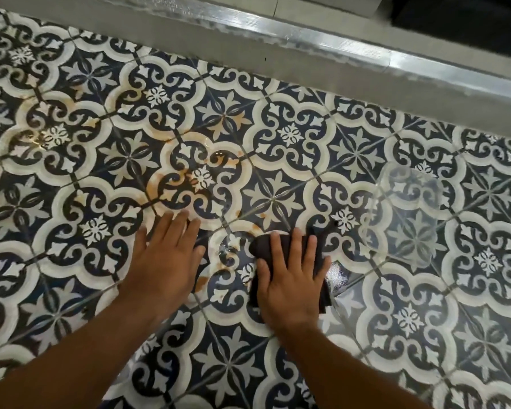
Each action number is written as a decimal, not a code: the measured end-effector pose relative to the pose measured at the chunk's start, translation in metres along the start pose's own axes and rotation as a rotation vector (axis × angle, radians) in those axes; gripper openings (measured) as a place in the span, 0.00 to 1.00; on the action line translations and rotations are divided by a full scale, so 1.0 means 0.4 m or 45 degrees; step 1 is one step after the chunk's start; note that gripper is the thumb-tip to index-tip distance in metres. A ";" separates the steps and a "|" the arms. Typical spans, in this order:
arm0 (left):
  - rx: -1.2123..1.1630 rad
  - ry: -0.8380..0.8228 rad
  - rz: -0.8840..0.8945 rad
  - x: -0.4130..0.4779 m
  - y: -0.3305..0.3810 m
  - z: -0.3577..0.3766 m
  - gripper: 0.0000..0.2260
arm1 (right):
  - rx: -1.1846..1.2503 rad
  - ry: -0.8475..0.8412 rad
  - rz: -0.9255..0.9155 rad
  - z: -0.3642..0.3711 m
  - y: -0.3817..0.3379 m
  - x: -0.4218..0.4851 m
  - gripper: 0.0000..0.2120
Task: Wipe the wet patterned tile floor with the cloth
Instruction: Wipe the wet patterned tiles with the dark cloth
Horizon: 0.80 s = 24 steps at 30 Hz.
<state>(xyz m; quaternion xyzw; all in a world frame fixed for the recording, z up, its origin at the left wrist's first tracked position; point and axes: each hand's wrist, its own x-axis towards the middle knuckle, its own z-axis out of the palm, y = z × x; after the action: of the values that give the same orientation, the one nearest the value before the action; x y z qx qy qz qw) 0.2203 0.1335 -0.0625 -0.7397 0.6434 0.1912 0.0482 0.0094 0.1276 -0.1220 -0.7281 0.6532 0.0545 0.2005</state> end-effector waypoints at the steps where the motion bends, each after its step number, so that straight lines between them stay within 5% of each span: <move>1: -0.007 0.007 -0.006 -0.007 -0.005 0.001 0.23 | -0.008 -0.005 -0.038 0.010 -0.020 -0.012 0.27; 8: 0.061 -0.074 -0.042 -0.042 -0.068 0.013 0.26 | -0.124 0.014 -0.448 0.012 -0.019 0.013 0.27; 15: 0.020 -0.021 -0.036 -0.040 -0.057 0.019 0.28 | -0.055 -0.018 -0.122 0.019 -0.032 -0.010 0.28; 24: -0.340 0.213 0.002 -0.100 -0.040 0.015 0.24 | 0.404 -0.020 -0.134 0.028 -0.189 -0.067 0.27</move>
<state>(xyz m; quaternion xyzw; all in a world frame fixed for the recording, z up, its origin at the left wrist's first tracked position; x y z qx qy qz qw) 0.2303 0.1755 -0.0570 -0.7525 0.6144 0.2129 -0.1045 0.0813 0.1615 -0.1062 -0.7200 0.6131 -0.0540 0.3207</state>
